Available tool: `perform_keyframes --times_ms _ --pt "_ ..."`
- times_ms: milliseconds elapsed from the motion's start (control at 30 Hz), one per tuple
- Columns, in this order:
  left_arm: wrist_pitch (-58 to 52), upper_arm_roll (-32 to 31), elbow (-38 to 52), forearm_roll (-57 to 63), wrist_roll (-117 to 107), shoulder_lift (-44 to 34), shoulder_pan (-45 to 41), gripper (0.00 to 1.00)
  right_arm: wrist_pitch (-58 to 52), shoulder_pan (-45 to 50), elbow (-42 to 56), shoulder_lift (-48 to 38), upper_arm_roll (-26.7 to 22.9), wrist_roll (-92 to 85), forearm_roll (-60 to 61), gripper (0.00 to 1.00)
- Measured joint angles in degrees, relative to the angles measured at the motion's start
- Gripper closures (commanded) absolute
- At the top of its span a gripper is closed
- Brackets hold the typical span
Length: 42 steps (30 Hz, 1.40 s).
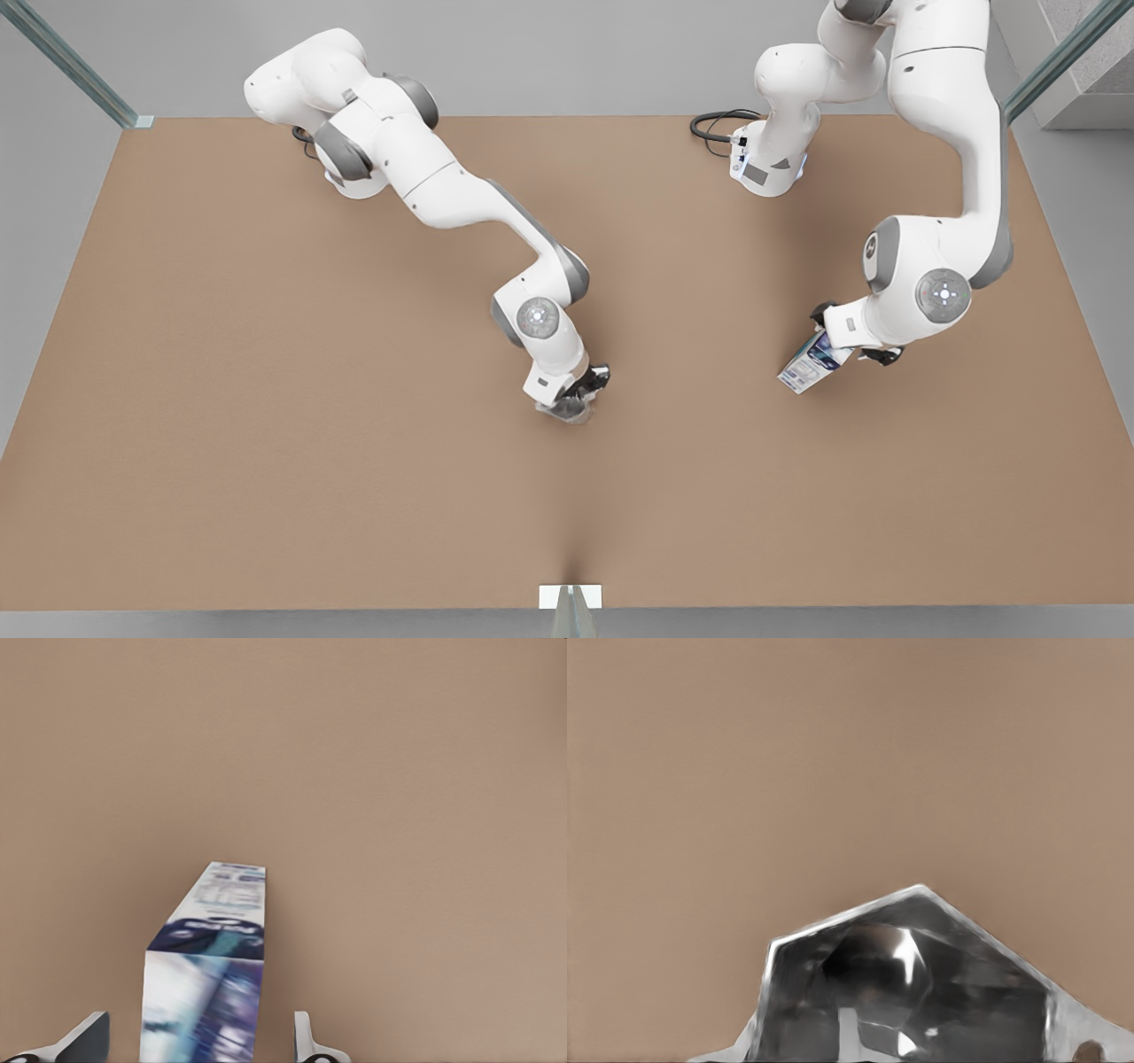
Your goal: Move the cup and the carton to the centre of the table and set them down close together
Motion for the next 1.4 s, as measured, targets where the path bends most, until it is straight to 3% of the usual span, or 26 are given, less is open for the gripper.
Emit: perform_keyframes --times_ms 167,567,667,733,800,933,1000,1033,1100,1167,1300,1400 --pt "0.4 0.0 0.0 0.0 -0.1 0.5 0.0 0.0 0.1 0.2 -0.1 -0.5 0.0 0.1 0.0 0.3" --pt "1.3 0.0 0.3 0.0 -0.1 4.5 0.0 0.0 1.1 -0.1 0.3 -3.1 -0.2 0.4 0.2 0.28" --pt "1.3 0.0 0.3 0.0 -0.1 5.0 0.0 0.0 1.2 -1.2 -5.5 -9.2 -0.4 -1.4 -0.7 0.14" --pt "1.3 0.0 0.3 0.0 -0.1 5.0 0.0 0.0 1.1 -4.8 -17.3 -16.9 -0.4 -5.2 -0.6 0.0" --pt "1.2 0.0 0.3 0.0 -0.1 5.0 0.0 0.5 1.0 -9.7 -29.1 -24.6 -0.5 -8.1 -0.6 0.0" --pt "1.4 -0.1 0.4 1.6 -0.4 5.0 0.1 0.51 -15.4 -18.0 -30.4 -33.1 -3.0 -12.2 -0.7 0.0" --pt "1.3 -0.1 0.6 2.4 -2.1 5.0 0.0 0.48 -17.1 -20.3 -30.5 -35.3 -3.0 -12.1 -2.6 0.0" --pt "0.8 -0.1 0.7 2.1 -9.2 4.6 0.0 0.45 -18.8 -23.7 -31.0 -38.0 -3.0 -11.9 -2.5 0.0" --pt "-11.5 -0.3 8.2 0.4 -44.4 1.6 -4.4 0.43 -23.7 -30.7 -30.1 -41.9 -3.0 -16.3 -2.9 0.0" --pt "-11.5 -0.8 8.7 -2.5 -82.5 0.2 -11.4 0.43 -29.6 -32.8 -26.6 -44.4 -3.5 -17.4 -5.5 0.0" --pt "-6.8 -13.7 18.2 -9.7 -111.4 9.3 -15.9 0.42 -33.1 -37.8 -23.9 -47.8 -4.7 -19.9 -7.1 0.0" --pt "-4.1 -14.8 19.3 -12.3 -118.2 12.0 -19.8 0.42 -39.6 -40.8 -20.7 -50.6 -4.5 -23.0 -7.1 0.0"
